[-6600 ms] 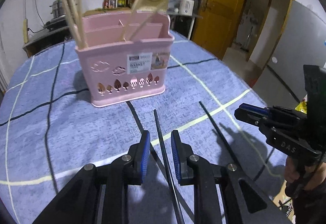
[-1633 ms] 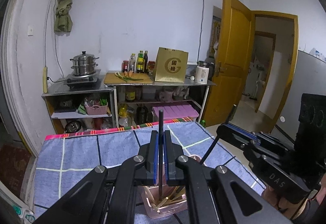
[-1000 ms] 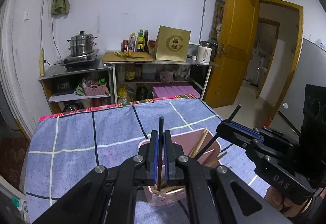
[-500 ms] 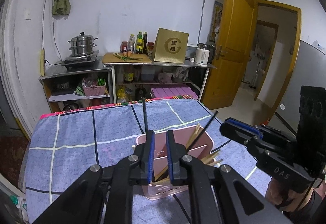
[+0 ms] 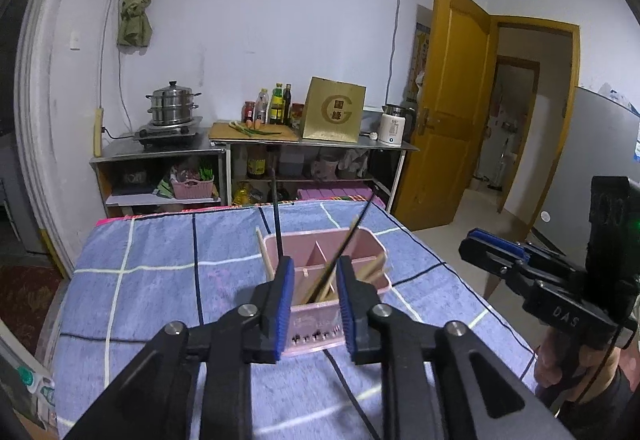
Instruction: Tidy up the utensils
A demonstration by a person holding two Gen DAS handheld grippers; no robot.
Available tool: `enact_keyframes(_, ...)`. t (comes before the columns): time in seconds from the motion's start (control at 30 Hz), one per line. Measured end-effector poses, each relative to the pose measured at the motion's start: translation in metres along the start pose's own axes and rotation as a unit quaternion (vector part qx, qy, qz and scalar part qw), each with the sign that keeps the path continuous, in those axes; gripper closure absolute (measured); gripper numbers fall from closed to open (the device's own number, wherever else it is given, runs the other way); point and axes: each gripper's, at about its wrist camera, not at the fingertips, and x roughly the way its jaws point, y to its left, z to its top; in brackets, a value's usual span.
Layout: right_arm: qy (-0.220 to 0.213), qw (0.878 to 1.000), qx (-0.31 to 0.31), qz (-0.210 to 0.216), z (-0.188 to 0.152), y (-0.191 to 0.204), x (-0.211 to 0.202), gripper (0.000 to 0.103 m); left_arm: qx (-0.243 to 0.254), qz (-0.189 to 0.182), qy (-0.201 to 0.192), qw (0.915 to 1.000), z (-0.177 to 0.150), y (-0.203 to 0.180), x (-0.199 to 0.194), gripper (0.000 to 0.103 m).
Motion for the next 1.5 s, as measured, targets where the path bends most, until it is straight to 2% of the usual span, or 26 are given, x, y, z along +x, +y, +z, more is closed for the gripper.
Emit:
enact_keyframes(0.2, 0.001, 1.0, -0.008, -0.003, -0.026, 0.013, -0.027, 0.076, -0.019, -0.002, 0.0, 0.9998, -0.045, -0.008, -0.028, 0.079)
enact_keyframes(0.37, 0.007, 1.0, -0.015, -0.008, -0.051, 0.022, -0.044, 0.065, -0.031, 0.014, 0.007, 0.9994, -0.082, -0.012, -0.043, 0.079)
enact_keyframes(0.67, 0.01, 0.999, -0.022, -0.027, -0.091, 0.034, -0.07, 0.064, -0.036, 0.039, 0.006, 0.9986, -0.133, -0.025, -0.066, 0.079)
enact_keyframes(0.87, 0.015, 0.999, -0.018, -0.034, -0.111, 0.037, -0.08, 0.064, -0.032, 0.056, -0.007, 0.9979, -0.152, -0.038, -0.08, 0.079)
enact_keyframes(1.07, 0.02, 0.999, -0.02, -0.037, -0.128, 0.044, -0.085, 0.064, -0.045, 0.068, 0.003, 0.9967, -0.173, -0.041, -0.083, 0.079)
enact_keyframes(1.5, 0.03, 0.998, -0.019, -0.046, -0.142, 0.046, -0.085, 0.064, -0.028, 0.076, 0.015, 0.9966, -0.188, -0.053, -0.081, 0.079)
